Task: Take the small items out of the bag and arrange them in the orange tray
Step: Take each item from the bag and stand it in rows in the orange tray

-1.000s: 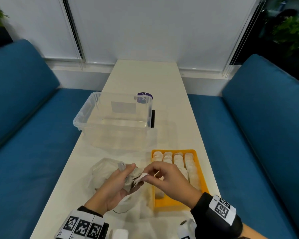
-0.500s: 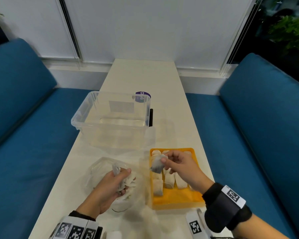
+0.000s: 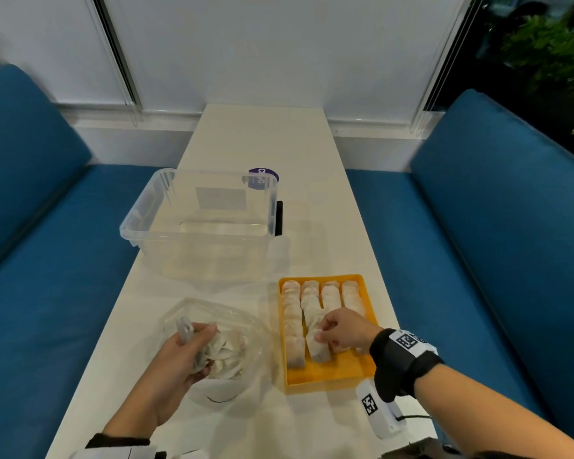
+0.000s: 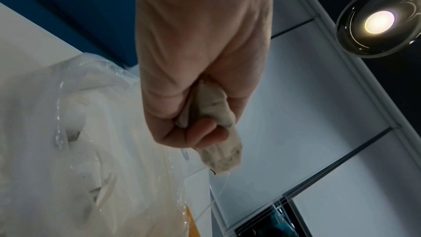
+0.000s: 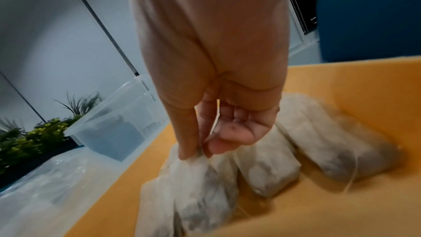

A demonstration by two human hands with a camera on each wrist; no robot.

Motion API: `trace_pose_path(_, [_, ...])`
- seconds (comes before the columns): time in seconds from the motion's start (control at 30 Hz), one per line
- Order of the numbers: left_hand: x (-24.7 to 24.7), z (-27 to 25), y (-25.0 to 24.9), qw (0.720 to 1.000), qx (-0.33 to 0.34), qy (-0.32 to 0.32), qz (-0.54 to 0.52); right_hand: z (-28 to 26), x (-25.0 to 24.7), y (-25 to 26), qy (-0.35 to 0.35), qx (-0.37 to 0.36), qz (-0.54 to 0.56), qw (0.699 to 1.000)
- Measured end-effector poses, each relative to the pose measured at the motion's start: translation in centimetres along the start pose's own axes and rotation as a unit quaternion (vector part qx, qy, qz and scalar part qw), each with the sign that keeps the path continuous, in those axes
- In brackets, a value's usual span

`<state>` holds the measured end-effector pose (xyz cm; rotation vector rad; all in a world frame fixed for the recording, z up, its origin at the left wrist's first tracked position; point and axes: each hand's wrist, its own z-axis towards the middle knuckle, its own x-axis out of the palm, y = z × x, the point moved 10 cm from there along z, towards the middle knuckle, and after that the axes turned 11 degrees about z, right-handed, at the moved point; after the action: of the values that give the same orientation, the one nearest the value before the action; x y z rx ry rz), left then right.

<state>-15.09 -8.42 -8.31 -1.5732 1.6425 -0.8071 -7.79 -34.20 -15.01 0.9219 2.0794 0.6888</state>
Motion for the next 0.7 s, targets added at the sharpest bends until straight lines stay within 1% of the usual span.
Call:
trace_pose_path(0.1, [-0.3, 0.0, 0.3, 1.0, -0.007, 0.0, -0.007, 0.4, 0.3, -0.3, 0.009, 0.02, -0.005, 1.0])
trace_pose_path(0.2, [-0.4, 0.0, 0.5, 1.0, -0.013, 0.002, -0.013, 0.5, 0.0, 0.1, -0.016, 0.006, -0.033, 0.999])
trace_pose_path(0.4, [0.2, 0.1, 0.1, 0.999, -0.001, 0.017, -0.031, 0.1, -1.0, 0.7, -0.068, -0.016, -0.056, 0.996])
trace_pose_path(0.47, [0.4, 0.2, -0.1, 0.999, 0.0, 0.022, -0.042, -0.5, -1.7, 1.4, -0.096, -0.038, -0.062, 0.993])
trace_pose_path(0.57, [1.2, 0.4, -0.5, 0.997, 0.001, 0.044, -0.06, -2.0, -2.2, 3.8, -0.12, -0.099, -0.069, 0.985])
trace_pose_path(0.63, [2.1, 0.5, -0.8, 0.996, 0.002, 0.067, -0.06, -3.3, -1.6, 5.8, -0.102, -0.141, -0.03, 0.984])
trace_pose_path(0.7, [3.2, 0.3, -1.2, 0.994, 0.001, 0.087, -0.062, -4.8, -0.1, 7.8, -0.051, -0.178, 0.046, 0.982])
